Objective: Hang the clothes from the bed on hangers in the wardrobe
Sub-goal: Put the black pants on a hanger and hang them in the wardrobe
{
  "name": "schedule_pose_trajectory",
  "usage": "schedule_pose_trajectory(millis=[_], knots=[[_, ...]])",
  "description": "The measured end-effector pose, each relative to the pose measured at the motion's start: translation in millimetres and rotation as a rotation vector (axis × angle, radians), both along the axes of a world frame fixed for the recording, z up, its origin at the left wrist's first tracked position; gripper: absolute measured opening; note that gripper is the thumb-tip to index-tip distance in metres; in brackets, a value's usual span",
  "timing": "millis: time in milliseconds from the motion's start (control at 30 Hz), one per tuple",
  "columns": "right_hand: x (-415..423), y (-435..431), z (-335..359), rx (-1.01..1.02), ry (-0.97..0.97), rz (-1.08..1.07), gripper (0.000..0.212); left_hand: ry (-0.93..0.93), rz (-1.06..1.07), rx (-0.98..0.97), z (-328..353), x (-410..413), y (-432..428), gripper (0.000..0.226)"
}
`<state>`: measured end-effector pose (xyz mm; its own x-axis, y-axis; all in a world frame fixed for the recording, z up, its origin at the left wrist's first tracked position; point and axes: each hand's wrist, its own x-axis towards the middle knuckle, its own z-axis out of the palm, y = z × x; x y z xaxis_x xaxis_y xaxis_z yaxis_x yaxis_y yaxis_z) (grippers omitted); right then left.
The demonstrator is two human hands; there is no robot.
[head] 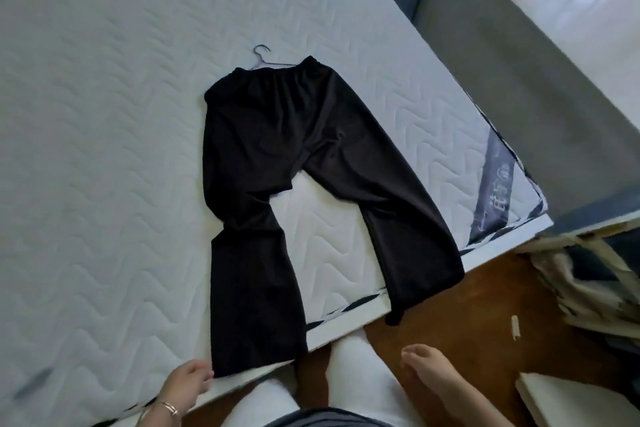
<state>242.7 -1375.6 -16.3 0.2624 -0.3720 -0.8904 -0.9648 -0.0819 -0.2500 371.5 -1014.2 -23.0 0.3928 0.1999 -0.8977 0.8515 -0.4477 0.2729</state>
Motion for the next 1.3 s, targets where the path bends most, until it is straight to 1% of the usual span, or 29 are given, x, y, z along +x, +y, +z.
schedule_pose_trajectory(millis=[67, 167, 267, 333, 467, 533, 567, 667, 733, 767, 800, 867, 933, 1033, 1100, 1167, 1233, 1300], knots=[[32, -33, -1, 0.019, 0.025, 0.100, 0.012, 0.055, 0.091, -0.002, -2, 3, -21, 0.028], [85, -78, -8, 0.014, 0.028, 0.267, 0.018, 0.026, 0.100, -0.014, 4, 29, -67, 0.027], [153, -106, -8, -0.011, -0.036, 0.385, 0.022, -0.083, 0.029, -0.040, 4, 86, -112, 0.027], [204, -117, -6, -0.011, -0.108, 0.410, 0.024, -0.160, -0.045, -0.055, 3, 133, -139, 0.029], [308, -124, -24, -0.035, -0.223, 0.439, 0.025, -0.360, -0.219, 0.023, -5, 236, -182, 0.031], [364, -125, -45, -0.066, -0.292, 0.436, 0.016, -0.466, -0.281, 0.058, -27, 291, -199, 0.035], [391, -123, -53, -0.093, -0.328, 0.449, 0.015, -0.511, -0.327, 0.083, -41, 316, -207, 0.038], [471, -120, -80, -0.157, -0.427, 0.511, 0.025, -0.618, -0.484, 0.170, -94, 387, -225, 0.047], [521, -114, -96, -0.187, -0.485, 0.542, 0.027, -0.621, -0.650, 0.288, -133, 426, -232, 0.052], [544, -111, -104, -0.209, -0.512, 0.577, 0.028, -0.606, -0.695, 0.355, -153, 442, -233, 0.054], [567, -107, -112, -0.239, -0.539, 0.629, 0.029, -0.581, -0.694, 0.412, -172, 456, -231, 0.055], [613, -100, -128, -0.299, -0.616, 0.739, 0.031, -0.544, -0.671, 0.504, -202, 472, -224, 0.058], [658, -91, -143, -0.370, -0.716, 0.818, 0.032, -0.631, -0.702, 0.591, -224, 474, -215, 0.060], [725, -76, -164, -0.467, -0.813, 0.870, 0.038, -0.717, -0.725, 0.620, -237, 472, -210, 0.066], [765, -66, -174, -0.547, -0.795, 0.921, 0.045, -0.735, -0.738, 0.633, -244, 472, -209, 0.065], [800, -62, -182, -0.599, -0.724, 0.955, 0.051, -0.749, -0.766, 0.655, -248, 473, -207, 0.062], [823, -60, -189, -0.611, -0.624, 1.002, 0.052, -0.749, -0.794, 0.669, -250, 472, -206, 0.061], [831, -61, -190, -0.643, -0.587, 1.030, 0.047, -0.750, -0.813, 0.678, -250, 471, -205, 0.064]])
